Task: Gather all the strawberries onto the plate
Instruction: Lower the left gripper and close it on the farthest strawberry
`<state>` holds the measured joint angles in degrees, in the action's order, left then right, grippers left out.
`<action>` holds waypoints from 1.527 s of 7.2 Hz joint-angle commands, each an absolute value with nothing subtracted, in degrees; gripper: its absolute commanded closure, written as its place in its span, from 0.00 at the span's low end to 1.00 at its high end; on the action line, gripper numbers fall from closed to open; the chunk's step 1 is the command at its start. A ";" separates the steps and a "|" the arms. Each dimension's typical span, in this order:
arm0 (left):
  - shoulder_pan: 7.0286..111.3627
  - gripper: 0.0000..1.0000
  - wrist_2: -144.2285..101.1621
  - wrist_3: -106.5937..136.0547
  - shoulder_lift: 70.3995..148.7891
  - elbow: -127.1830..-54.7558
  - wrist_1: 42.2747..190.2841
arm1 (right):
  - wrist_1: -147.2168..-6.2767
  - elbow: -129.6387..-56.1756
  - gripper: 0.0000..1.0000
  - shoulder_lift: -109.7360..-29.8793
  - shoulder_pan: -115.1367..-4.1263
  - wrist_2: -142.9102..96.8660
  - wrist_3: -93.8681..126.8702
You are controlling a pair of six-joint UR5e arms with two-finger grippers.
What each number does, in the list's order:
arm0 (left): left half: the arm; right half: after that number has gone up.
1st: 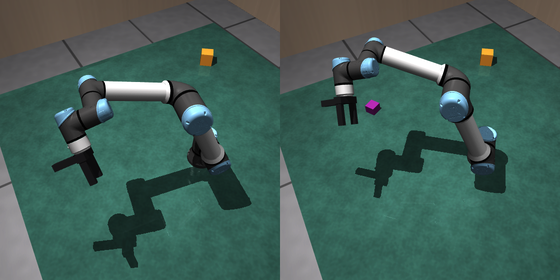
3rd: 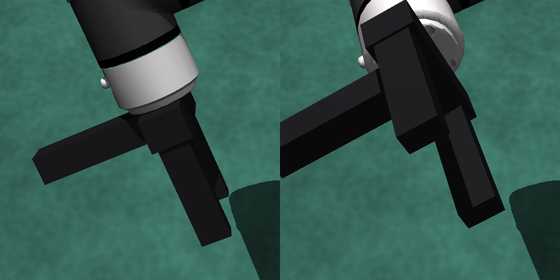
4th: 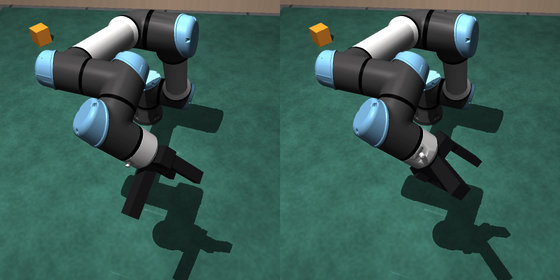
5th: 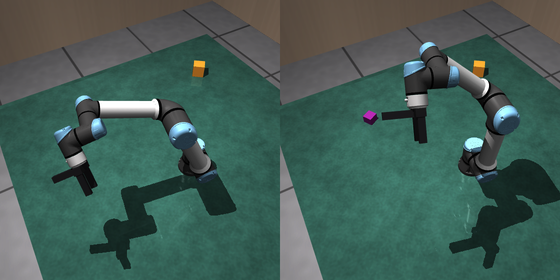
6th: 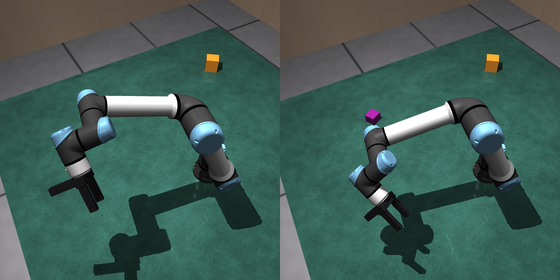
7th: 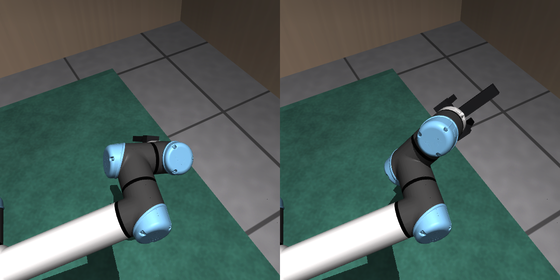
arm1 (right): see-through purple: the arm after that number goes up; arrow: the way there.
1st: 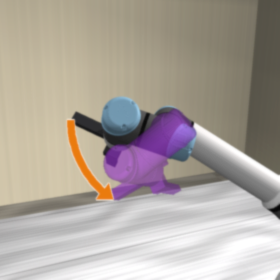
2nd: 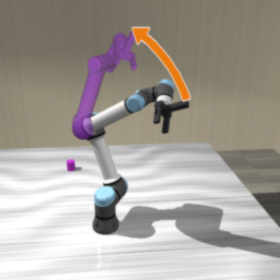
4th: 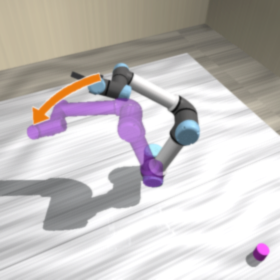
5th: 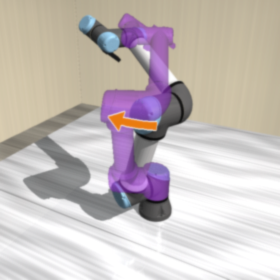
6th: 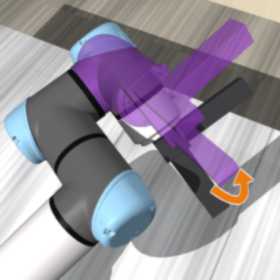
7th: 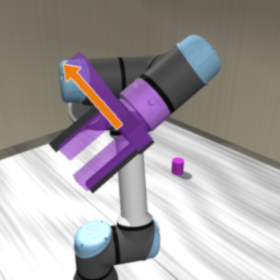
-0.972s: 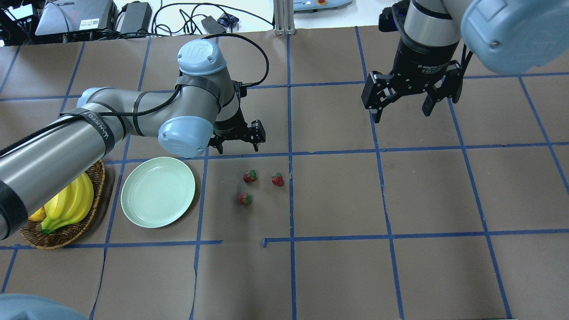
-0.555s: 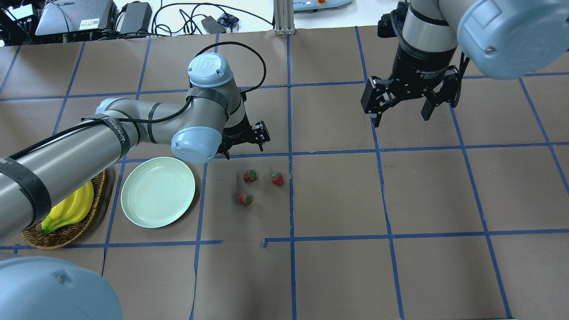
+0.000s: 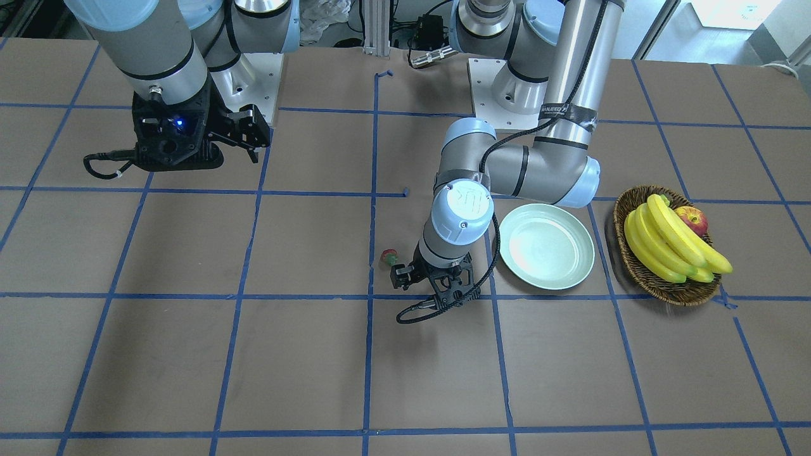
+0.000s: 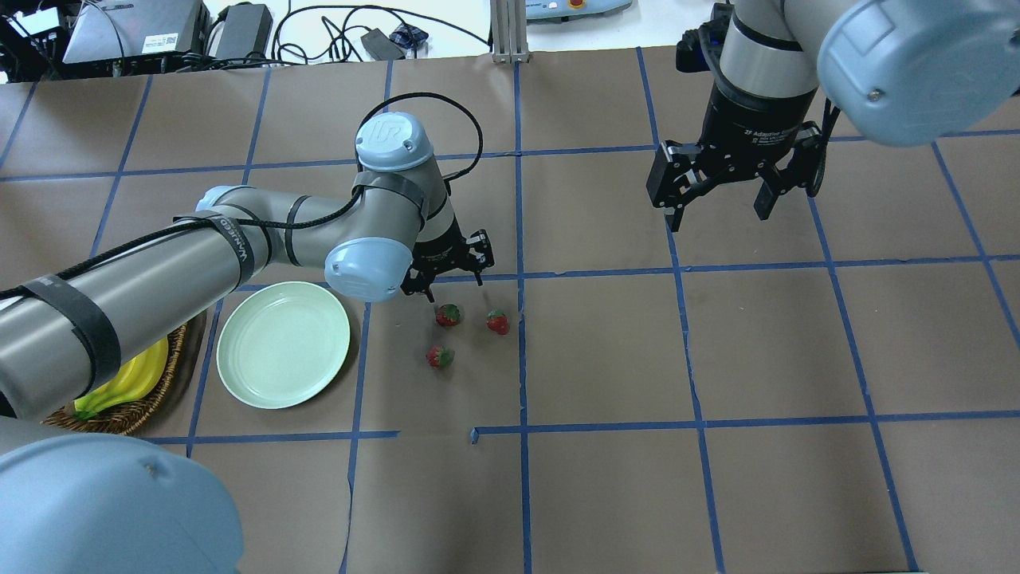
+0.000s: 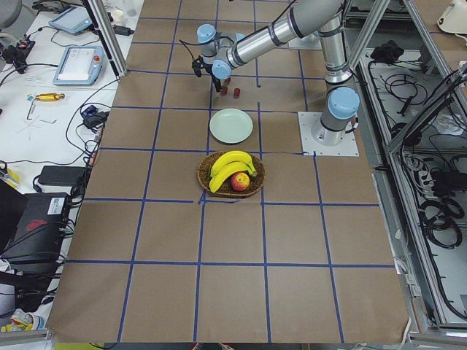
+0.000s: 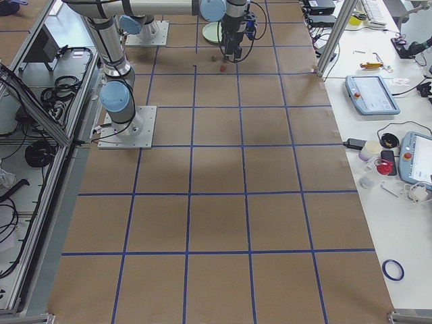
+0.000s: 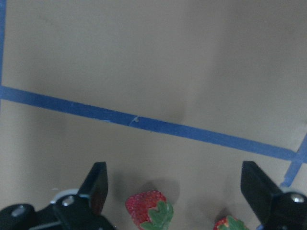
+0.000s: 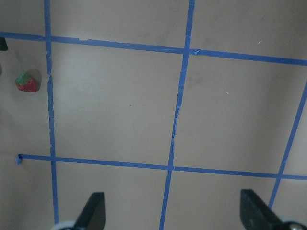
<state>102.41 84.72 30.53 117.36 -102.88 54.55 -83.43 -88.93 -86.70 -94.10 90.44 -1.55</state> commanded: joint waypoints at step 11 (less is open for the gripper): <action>102.83 1.00 85.95 30.24 116.72 -104.41 58.89 | -84.46 -90.26 0.00 -85.61 -94.13 90.35 -1.49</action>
<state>102.79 85.54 30.52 116.94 -104.38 58.87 -84.44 -90.24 -85.91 -94.13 90.37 -1.42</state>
